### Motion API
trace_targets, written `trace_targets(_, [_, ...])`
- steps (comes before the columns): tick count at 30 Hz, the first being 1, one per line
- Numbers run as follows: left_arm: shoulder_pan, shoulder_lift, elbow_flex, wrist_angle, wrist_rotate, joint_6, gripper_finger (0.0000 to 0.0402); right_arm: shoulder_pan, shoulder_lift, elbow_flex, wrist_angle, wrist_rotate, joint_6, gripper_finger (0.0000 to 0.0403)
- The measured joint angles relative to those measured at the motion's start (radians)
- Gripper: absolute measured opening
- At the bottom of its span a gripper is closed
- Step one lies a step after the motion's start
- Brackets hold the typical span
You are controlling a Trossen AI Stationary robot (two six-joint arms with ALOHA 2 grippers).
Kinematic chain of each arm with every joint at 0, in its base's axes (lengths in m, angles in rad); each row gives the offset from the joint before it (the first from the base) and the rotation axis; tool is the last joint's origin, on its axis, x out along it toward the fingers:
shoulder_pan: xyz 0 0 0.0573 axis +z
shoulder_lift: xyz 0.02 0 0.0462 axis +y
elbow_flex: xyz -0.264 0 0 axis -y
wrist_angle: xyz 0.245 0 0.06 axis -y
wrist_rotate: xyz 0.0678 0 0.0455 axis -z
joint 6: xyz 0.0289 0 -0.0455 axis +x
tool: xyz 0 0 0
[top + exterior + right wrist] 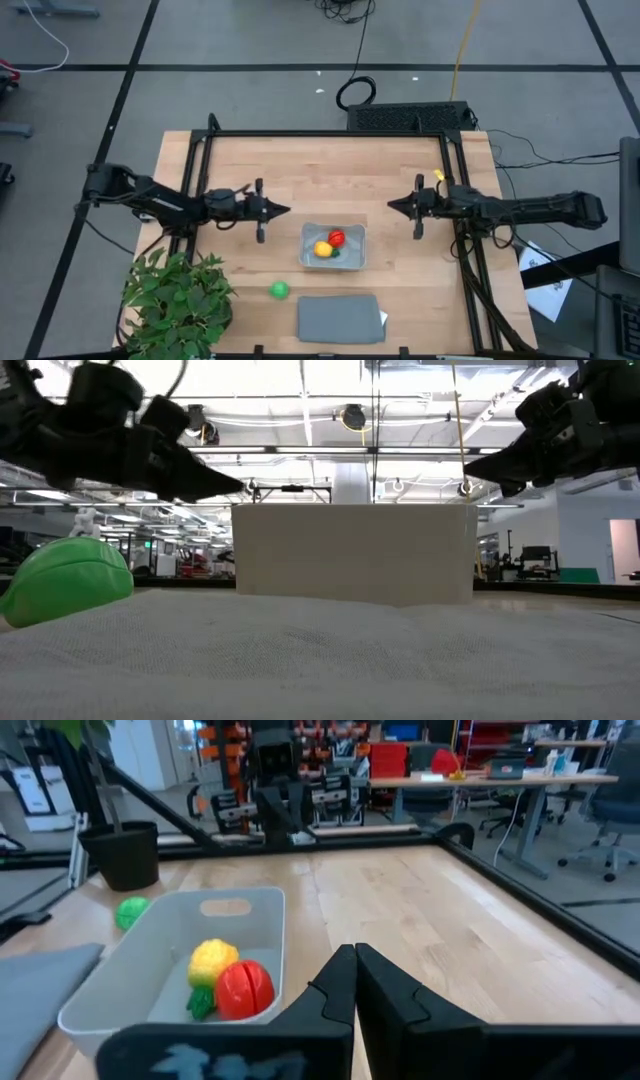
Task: Pick and placing Produce into tupperware
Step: Put the green pear into the gray bin
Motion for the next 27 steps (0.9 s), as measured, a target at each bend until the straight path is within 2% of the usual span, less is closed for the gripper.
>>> trace_targets(4, [0.002,-0.066,-0.082,0.09,0.0,0.0,0.0,0.0,-0.058,0.0,-0.03,-0.001,0.004,0.0])
trace_targets(9, [0.005,-0.134,-0.156,0.102,-0.001,-0.04,0.0,0.0,-0.088,0.0,-0.053,-0.002,0.003,0.0])
trace_targets(15, [0.005,-0.136,-0.16,0.069,0.015,-0.1,0.0,0.0,-0.089,0.0,-0.062,-0.002,0.002,0.0])
trace_targets(20, [0.005,-0.137,-0.122,-0.014,0.067,-0.127,0.0,0.0,-0.089,0.0,-0.062,-0.002,0.002,0.0])
trace_targets(27, [-0.007,-0.136,0.06,-0.352,0.159,-0.095,0.0,0.0,-0.089,0.0,-0.062,-0.002,0.002,0.0])
